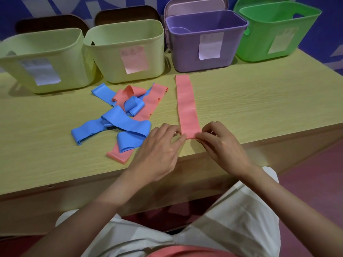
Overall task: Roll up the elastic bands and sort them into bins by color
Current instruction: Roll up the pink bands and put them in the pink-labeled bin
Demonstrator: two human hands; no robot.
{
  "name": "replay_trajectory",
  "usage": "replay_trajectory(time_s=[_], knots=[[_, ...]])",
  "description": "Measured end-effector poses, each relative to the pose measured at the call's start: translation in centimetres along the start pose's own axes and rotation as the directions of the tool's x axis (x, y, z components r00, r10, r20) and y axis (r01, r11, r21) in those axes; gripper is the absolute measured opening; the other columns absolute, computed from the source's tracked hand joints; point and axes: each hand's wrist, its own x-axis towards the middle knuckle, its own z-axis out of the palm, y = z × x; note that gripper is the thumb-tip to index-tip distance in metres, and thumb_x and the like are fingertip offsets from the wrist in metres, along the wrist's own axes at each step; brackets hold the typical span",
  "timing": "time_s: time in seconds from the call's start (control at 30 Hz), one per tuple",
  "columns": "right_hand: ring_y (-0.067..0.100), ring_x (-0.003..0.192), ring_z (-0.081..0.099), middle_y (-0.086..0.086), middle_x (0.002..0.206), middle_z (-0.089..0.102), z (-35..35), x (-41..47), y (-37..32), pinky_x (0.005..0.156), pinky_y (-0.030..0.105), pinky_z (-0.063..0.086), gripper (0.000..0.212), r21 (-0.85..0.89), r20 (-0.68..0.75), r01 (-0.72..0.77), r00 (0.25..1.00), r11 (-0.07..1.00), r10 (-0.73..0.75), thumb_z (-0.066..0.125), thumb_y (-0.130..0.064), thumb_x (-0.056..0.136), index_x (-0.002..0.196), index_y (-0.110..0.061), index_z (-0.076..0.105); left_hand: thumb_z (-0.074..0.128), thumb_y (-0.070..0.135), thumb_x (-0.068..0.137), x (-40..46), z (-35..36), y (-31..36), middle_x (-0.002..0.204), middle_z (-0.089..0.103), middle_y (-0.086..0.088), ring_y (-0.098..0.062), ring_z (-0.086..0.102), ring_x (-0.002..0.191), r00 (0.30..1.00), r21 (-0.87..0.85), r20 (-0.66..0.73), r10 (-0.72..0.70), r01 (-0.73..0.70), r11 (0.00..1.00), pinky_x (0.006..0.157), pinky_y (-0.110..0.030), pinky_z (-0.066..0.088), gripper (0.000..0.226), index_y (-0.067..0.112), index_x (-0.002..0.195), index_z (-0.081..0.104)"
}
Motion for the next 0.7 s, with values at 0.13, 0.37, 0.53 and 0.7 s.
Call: replay_trajectory(time_s=[0.13, 0.37, 0.53, 0.7], knots=[[0.025, 0.081, 0.051, 0.013, 0.094, 0.055, 0.2, -0.4, -0.3, 0.06, 0.04, 0.049, 0.022, -0.043, 0.022, 0.016, 1.0, 0.999, -0.015, 0.059, -0.002, 0.092, 0.113, 0.001, 0.066, 0.03, 0.023, 0.084, 0.1, -0.3, 0.2, 0.122, 0.052, -0.011, -0.026, 0.044, 0.107, 0.998, 0.058, 0.05, -0.028, 0.025, 0.998, 0.085, -0.038, 0.04, 0.052, 0.01, 0.127, 0.056], [0.023, 0.085, 0.051, 0.009, 0.097, 0.055, -0.2, -0.3, -0.9, 0.071, 0.034, 0.047, 0.022, -0.034, 0.037, -0.011, 0.999, 0.999, 0.012, 0.049, -0.013, 0.098, 0.113, -0.002, 0.063, 0.029, 0.029, 0.082, 0.0, -0.6, 1.1, 0.134, 0.051, -0.013, -0.028, 0.043, 0.116, 0.989, 0.08, 0.12, -0.092, 0.082, 0.993, 0.091, -0.041, 0.039, 0.06, 0.008, 0.133, 0.052], [0.023, 0.093, 0.048, 0.011, 0.104, 0.056, 0.0, -0.3, -1.1, 0.078, 0.03, 0.046, 0.021, -0.101, 0.029, 0.01, 1.0, 0.995, -0.007, 0.052, -0.009, 0.097, 0.109, 0.002, 0.065, 0.027, 0.033, 0.08, -0.1, -0.7, 1.2, 0.15, 0.036, -0.013, -0.03, 0.041, 0.125, 0.976, 0.081, 0.174, -0.128, 0.115, 0.99, 0.097, -0.045, 0.039, 0.068, 0.01, 0.141, 0.043], [0.023, 0.094, 0.047, 0.012, 0.105, 0.056, 0.2, -0.4, -1.3, 0.078, 0.029, 0.045, 0.024, -0.093, 0.017, -0.017, 1.0, 0.996, 0.018, 0.054, -0.007, 0.095, 0.115, 0.002, 0.063, 0.021, 0.037, 0.081, 0.1, -0.6, 1.3, 0.156, 0.025, -0.01, -0.029, 0.035, 0.132, 0.973, 0.1, 0.175, -0.149, 0.134, 0.986, 0.102, -0.045, 0.035, 0.071, 0.012, 0.146, 0.035]])
